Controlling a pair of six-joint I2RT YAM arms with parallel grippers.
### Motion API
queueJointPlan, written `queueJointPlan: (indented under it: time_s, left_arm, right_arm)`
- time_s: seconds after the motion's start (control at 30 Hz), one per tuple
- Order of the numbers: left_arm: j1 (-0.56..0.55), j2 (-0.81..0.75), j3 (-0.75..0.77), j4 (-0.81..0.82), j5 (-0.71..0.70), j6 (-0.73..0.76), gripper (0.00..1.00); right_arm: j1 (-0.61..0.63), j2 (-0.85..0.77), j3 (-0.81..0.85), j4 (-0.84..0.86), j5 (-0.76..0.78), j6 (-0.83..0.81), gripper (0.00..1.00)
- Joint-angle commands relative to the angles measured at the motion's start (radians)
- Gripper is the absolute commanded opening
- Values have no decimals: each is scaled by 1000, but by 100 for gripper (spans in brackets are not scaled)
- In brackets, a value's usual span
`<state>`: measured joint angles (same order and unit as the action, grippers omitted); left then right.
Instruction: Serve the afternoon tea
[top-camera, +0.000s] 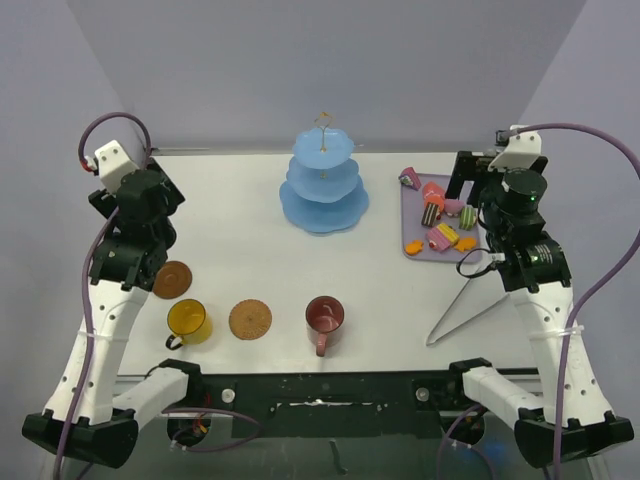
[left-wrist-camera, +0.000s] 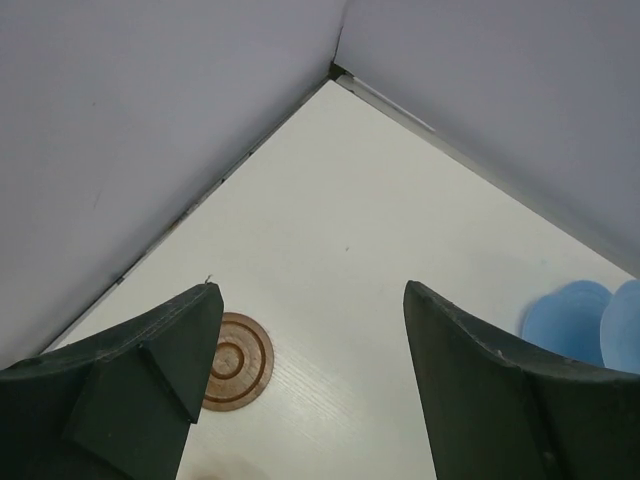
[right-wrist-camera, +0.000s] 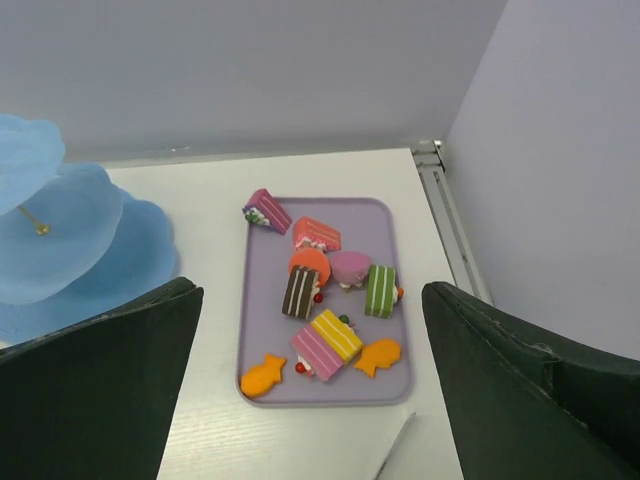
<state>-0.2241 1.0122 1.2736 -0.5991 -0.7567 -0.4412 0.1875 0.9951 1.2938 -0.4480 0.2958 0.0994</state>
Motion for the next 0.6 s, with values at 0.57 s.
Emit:
queueJointPlan:
  time_s: [0.57]
  left_arm:
    - [89, 254, 23, -15, 645, -126, 77]
  right_arm:
    - [-345, 222, -102, -105, -511, 358, 98]
